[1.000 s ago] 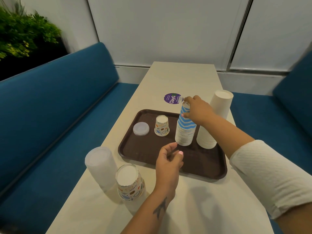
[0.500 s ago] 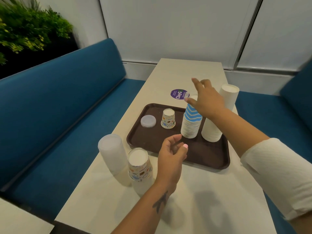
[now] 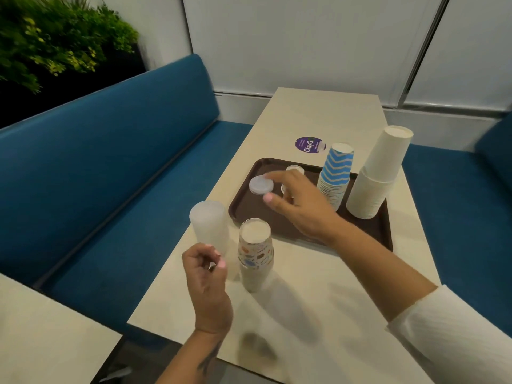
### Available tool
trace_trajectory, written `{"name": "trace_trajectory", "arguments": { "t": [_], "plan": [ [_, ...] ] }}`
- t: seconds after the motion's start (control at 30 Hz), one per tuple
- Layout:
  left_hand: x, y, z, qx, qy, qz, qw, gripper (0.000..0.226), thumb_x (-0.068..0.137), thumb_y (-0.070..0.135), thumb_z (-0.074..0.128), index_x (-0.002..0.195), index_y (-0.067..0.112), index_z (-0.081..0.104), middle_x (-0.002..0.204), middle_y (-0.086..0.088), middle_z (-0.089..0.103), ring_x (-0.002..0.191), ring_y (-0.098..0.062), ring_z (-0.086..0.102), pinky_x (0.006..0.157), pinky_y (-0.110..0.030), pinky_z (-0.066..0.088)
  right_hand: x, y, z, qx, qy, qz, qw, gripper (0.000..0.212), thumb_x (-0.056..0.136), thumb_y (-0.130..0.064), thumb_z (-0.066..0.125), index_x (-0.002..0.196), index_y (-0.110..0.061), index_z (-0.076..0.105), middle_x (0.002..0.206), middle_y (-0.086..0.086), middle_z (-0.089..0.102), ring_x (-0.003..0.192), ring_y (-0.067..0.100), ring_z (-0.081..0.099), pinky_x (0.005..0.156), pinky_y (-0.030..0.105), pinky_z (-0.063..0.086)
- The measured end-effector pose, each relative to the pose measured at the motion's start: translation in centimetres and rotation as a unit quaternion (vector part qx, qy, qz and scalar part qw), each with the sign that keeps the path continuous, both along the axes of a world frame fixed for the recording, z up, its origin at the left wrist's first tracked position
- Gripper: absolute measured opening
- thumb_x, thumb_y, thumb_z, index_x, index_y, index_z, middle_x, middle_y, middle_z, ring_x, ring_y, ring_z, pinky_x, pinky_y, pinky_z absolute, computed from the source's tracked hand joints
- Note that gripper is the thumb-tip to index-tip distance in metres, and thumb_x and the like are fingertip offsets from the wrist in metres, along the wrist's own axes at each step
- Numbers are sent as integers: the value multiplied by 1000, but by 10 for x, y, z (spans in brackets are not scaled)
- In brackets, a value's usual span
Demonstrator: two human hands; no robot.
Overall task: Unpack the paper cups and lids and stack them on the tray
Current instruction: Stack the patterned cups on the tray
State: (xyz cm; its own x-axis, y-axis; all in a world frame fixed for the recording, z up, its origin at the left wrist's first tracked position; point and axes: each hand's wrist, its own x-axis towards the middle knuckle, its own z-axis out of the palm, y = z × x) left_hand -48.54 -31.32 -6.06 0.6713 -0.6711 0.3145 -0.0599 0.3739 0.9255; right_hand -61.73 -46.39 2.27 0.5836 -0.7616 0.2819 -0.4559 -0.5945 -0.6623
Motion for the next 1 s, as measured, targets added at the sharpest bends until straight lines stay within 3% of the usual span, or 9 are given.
{"name": "trace_trajectory", "arguments": {
  "t": [0.07, 0.13, 0.2, 0.27, 0.37, 0.53, 0.67, 0.83, 1.0],
  "plan": [
    [10, 4, -23, 119, -53, -41, 991, 49, 63, 34, 63, 109, 36, 44, 109, 8, 51, 97, -8, 52, 83, -25, 45, 9, 13, -4, 29, 33, 53, 998, 57, 84, -57, 56, 134, -32, 46, 130, -10, 43, 98, -9, 48, 83, 11, 39],
    [17, 0, -45, 261, -91, -107, 955, 79, 62, 34, 78, 127, 36, 34, 128, 9, 40, 116, -11, 46, 95, -27, 45, 17, 23, -10, 50, 65, 82, 993, 60, 83, -54, 63, 136, -34, 44, 136, -10, 41, 112, 0, 47, 93, 22, 41],
    [19, -11, -58, 368, -159, -129, 907, 112, 48, 53, 86, 139, 32, 25, 136, 6, 37, 126, -20, 44, 103, -39, 45, 24, 27, -17, 50, 94, 87, 990, 60, 81, -52, 66, 136, -37, 44, 134, -11, 43, 120, 5, 45, 100, 30, 41],
    [18, -27, -65, 405, -237, -141, 871, 132, 34, 72, 81, 144, 28, 22, 139, 3, 46, 129, -24, 45, 102, -47, 45, 29, 29, -22, 63, 106, 78, 989, 57, 82, -53, 64, 133, -38, 46, 131, -12, 47, 120, 7, 46, 102, 34, 41],
    [12, -43, -63, 387, -238, -163, 876, 121, 41, 55, 88, 141, 27, 25, 136, 6, 49, 126, -19, 47, 103, -41, 44, 31, 29, -23, 83, 100, 60, 990, 48, 84, -51, 62, 129, -36, 51, 129, -13, 54, 119, 8, 49, 102, 34, 41],
    [15, -51, -55, 331, -147, -194, 912, 86, 55, 28, 91, 122, 31, 37, 108, 22, 56, 92, 1, 59, 69, -8, 45, 31, 20, -18, 157, 43, 0, 987, 39, 85, -53, 60, 117, -32, 54, 125, -7, 59, 114, 15, 56, 95, 38, 50],
    [21, -51, -47, 295, -77, -242, 921, 69, 56, 18, 92, 110, 27, 49, 103, 10, 67, 84, -1, 66, 67, -16, 51, 28, 5, -9, 239, -44, -41, 969, 38, 88, -54, 54, 115, -28, 57, 120, 0, 62, 109, 19, 60, 94, 45, 51],
    [22, -54, -36, 265, -3, -307, 914, 82, 47, 49, 85, 119, 28, 51, 108, 7, 69, 96, -7, 68, 79, -25, 55, 29, -12, -4, 312, -90, -52, 944, 43, 84, -46, 65, 121, -27, 55, 111, -2, 66, 101, 18, 65, 86, 42, 56],
    [23, -61, -38, 276, 58, -339, 898, 82, 48, 41, 85, 122, 26, 52, 109, 2, 71, 98, -15, 69, 85, -35, 56, 33, -16, -11, 341, -85, -67, 934, 50, 85, -43, 66, 129, -27, 49, 115, -1, 64, 103, 18, 64, 83, 40, 57]
  ]
}}
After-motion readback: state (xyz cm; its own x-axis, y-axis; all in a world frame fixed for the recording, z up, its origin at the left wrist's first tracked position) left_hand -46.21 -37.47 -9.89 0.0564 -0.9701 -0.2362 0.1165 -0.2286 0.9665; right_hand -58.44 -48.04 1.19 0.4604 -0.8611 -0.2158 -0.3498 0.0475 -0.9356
